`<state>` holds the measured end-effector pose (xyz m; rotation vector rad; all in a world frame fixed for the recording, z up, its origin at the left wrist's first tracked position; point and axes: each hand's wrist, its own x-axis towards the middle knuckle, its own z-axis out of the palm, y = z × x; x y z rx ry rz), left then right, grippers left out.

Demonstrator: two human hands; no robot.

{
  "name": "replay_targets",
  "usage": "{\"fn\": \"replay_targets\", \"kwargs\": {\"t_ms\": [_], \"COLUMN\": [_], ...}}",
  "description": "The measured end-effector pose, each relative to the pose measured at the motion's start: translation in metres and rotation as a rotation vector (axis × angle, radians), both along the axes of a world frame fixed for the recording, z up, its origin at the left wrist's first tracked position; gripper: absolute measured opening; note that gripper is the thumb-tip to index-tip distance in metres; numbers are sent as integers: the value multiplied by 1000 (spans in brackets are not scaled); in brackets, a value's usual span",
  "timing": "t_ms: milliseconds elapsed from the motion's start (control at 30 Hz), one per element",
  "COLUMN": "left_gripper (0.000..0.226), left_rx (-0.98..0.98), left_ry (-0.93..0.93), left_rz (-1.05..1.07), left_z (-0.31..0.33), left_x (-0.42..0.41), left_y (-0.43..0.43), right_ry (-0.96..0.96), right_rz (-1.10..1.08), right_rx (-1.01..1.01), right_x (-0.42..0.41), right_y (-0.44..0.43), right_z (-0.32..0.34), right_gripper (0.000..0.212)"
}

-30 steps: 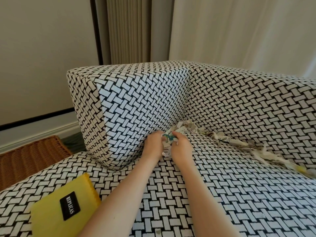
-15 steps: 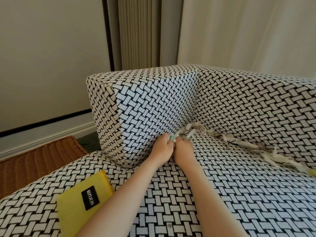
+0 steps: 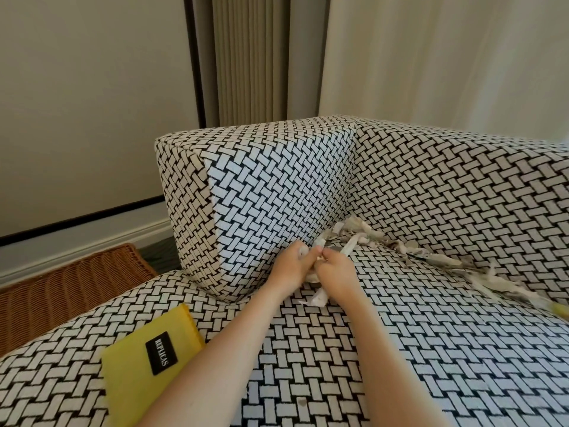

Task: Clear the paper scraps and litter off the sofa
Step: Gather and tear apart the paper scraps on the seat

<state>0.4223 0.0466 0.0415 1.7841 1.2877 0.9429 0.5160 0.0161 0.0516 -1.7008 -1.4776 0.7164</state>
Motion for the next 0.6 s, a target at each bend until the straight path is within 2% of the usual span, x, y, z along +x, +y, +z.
{"fn": "replay_targets", "kwargs": {"t_ms": [67,133,200,300,367,433,500,600], "left_gripper": [34,28,25,38,39,39,38,34], "left_rx": [12,34,102,245,234,139,45,24], "left_ry": [18,29,91,238,280,319,326,230], "left_rz": [12,42,47,33,-3,-52,-72,-32], "left_z": [2,3,1,-7,-9,-6,-3,-4], "left_x": [1,2,3,6,9,11,13,15], "left_y": [0,-2,-4,1,5,10,17,21], "right_ry": [-49,-293,-486,-496,-531,-532,-448,-349], "right_rz": [-53,-145,-199,-156,-153,-119,-95,-102], "right_rx": [79,150,79,-136,-169,-93,45,164], "right_x": [-5,-6,-3,1,3,2,0,-3], "right_y": [-1,1,4,6,9,11,13,13], "right_z": [-2,-6,-9,-12,-12,-10,-11,-9], "right_gripper": [25,37,54,56,54,46,37,36]}}
